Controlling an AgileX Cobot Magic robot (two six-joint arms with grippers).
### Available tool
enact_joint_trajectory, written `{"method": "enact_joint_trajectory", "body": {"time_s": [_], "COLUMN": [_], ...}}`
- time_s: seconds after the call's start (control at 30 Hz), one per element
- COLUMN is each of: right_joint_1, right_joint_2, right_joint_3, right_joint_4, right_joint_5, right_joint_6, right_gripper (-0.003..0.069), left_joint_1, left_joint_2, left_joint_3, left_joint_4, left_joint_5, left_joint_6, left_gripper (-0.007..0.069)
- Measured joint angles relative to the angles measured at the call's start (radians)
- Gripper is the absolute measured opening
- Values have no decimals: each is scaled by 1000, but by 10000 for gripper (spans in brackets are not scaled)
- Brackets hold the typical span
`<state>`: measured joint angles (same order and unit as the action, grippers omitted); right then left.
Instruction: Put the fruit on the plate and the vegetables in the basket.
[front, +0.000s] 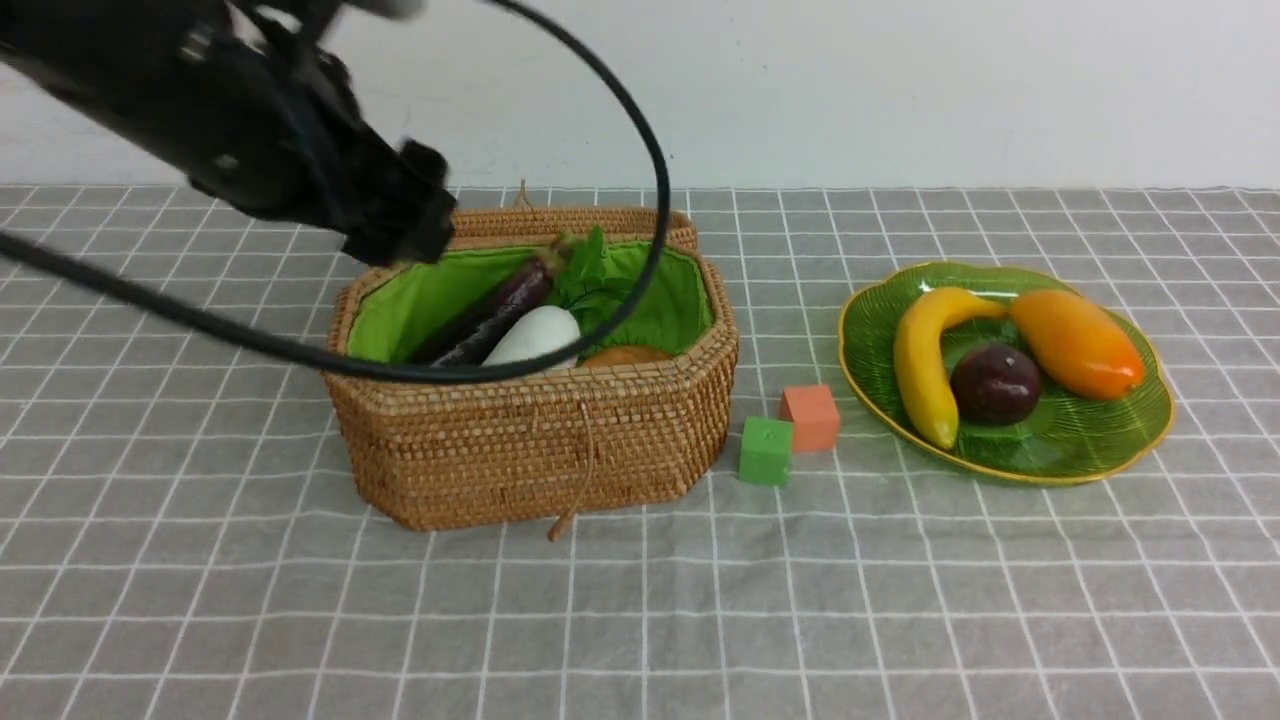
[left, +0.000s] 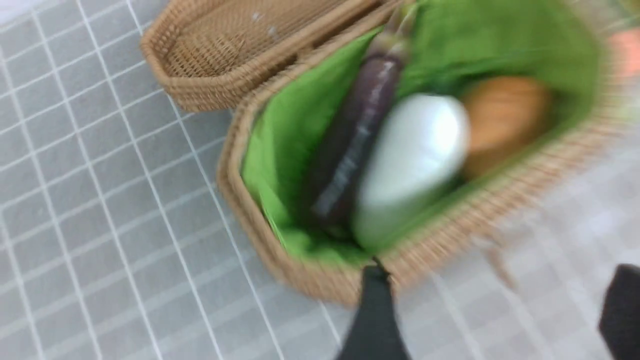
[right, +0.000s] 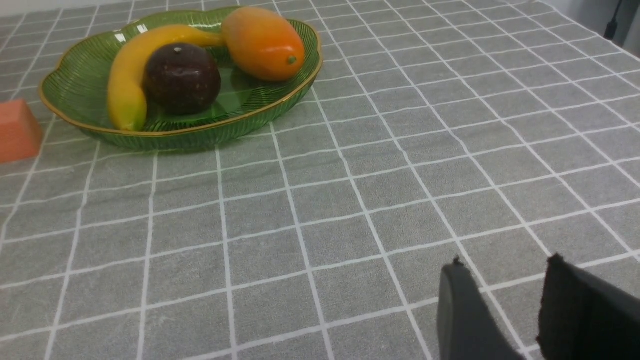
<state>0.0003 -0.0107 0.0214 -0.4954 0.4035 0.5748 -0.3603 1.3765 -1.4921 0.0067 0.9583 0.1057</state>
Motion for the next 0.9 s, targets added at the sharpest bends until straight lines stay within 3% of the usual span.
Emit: {"method": "enact_joint_trajectory", "body": {"time_s": [0.2,0.33,0.5,0.53,0.57,0.6,0.73,0.9], "right_joint_1": [0,0,0,0,0,0,0,0], "right_joint_2": [0,0,0,0,0,0,0,0], "right_joint_3": [0,0,0,0,0,0,0,0], "right_joint_4": [0,0,0,0,0,0,0,0], "right_joint_5": [0,0,0,0,0,0,0,0], "right_joint_6": [0,0,0,0,0,0,0,0], "right_gripper": [240,240,240,240,240,240,240,240], "left_joint_1": [0,0,0,0,0,0,0,0], "left_joint_2": [-355,-595,-841,-937,-949,-1062,-1234,-1385], "left_joint_3": [37,232,532,651,666,789,993,1144], "left_joint_4": [-39,-43,-56,-76,-81,-102,-109,-96], "left_joint_5": [269,276,170,54,39,-109,-325,-398], "left_joint_6": [-106,-178,-244,-281,-285,-316,-335,-335], "left_gripper": [200,-2,-13,-13,-13,-13,-13,-13]}}
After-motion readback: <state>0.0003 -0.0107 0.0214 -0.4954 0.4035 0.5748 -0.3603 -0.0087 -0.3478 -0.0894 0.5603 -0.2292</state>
